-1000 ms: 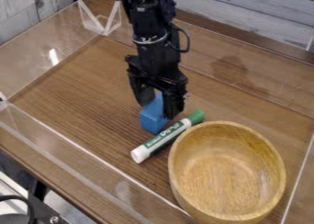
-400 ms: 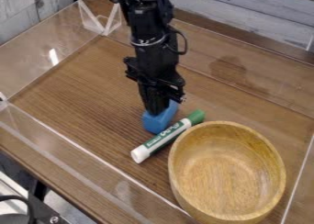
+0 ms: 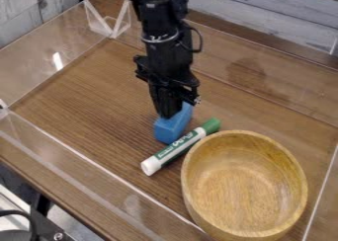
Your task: Put the blue block in the brown bowl
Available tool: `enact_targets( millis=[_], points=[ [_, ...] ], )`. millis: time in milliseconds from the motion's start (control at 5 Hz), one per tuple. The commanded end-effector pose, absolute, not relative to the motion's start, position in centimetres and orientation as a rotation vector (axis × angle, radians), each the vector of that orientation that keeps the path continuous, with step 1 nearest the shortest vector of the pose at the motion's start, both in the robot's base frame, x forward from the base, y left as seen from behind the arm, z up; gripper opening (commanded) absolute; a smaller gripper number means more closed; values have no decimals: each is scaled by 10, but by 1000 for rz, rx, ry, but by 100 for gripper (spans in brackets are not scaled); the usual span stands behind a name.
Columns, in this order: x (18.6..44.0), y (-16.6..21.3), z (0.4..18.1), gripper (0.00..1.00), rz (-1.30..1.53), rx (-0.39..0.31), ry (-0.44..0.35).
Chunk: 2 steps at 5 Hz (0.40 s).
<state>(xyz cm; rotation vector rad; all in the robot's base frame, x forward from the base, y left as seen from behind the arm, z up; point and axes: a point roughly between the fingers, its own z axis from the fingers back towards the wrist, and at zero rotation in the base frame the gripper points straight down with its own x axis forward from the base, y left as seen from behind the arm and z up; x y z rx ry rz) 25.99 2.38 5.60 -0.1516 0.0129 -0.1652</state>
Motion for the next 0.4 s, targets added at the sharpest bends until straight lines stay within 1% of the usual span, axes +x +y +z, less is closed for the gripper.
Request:
enact_targets(
  millis=[0,200],
  points=[
    [272,26,75,0,-177,-131,-48],
    [274,26,79,0,-182,-128,-50]
  ],
)
